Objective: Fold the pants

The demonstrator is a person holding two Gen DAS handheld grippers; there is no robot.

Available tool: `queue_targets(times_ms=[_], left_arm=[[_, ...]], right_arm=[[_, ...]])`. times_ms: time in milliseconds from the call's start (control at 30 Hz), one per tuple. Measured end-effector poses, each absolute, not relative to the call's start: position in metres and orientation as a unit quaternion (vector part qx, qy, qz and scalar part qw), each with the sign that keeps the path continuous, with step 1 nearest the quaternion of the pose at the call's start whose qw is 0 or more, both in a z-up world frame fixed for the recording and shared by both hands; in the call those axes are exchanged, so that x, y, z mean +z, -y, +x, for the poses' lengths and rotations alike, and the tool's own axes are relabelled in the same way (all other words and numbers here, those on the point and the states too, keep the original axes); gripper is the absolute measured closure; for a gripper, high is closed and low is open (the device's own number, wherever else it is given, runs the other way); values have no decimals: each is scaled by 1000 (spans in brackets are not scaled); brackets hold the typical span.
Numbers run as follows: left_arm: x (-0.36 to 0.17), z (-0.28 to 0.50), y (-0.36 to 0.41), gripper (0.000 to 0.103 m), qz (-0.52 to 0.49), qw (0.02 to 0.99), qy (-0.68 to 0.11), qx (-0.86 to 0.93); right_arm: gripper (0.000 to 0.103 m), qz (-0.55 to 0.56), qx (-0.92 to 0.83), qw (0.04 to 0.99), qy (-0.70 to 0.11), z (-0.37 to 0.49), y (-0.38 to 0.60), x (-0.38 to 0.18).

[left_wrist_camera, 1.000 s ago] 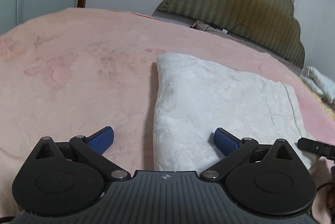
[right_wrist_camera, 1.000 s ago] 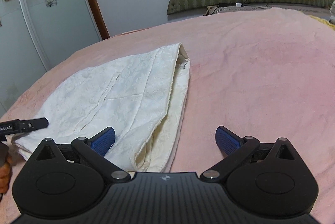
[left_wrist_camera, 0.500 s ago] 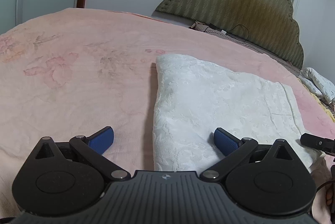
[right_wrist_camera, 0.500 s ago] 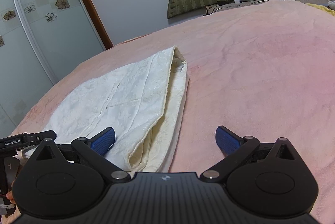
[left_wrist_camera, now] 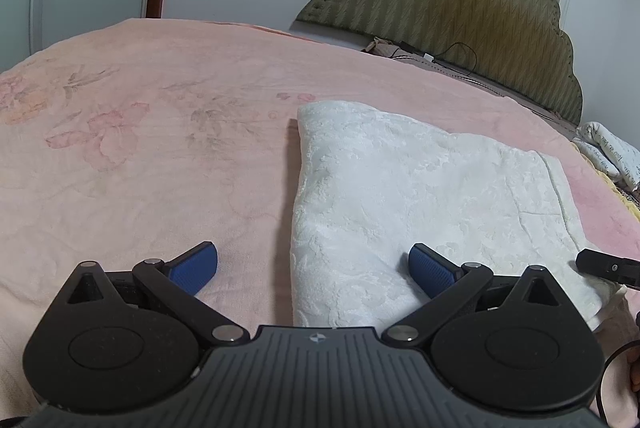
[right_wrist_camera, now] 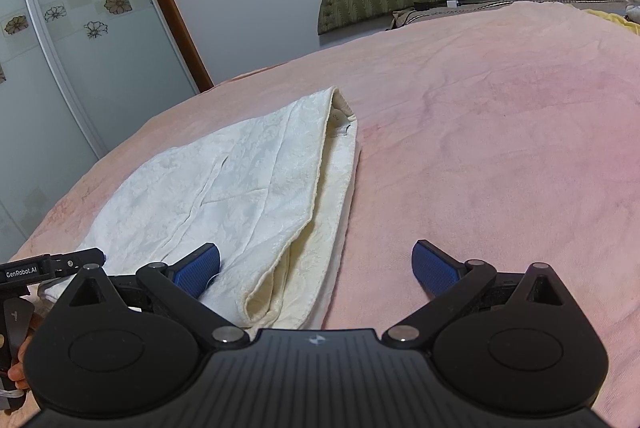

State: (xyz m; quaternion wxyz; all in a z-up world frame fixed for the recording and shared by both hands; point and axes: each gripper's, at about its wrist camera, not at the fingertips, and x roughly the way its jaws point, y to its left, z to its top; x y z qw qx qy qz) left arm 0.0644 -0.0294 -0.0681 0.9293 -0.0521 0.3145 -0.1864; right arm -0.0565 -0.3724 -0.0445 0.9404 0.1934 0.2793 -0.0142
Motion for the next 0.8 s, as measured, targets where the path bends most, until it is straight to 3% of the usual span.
queue_targets(times_ms=[800], left_arm=[[-64,75,22,1,-65,917,-333,-209]], right_arm=[[0,220,-14,937,-273,-49,380,-46]])
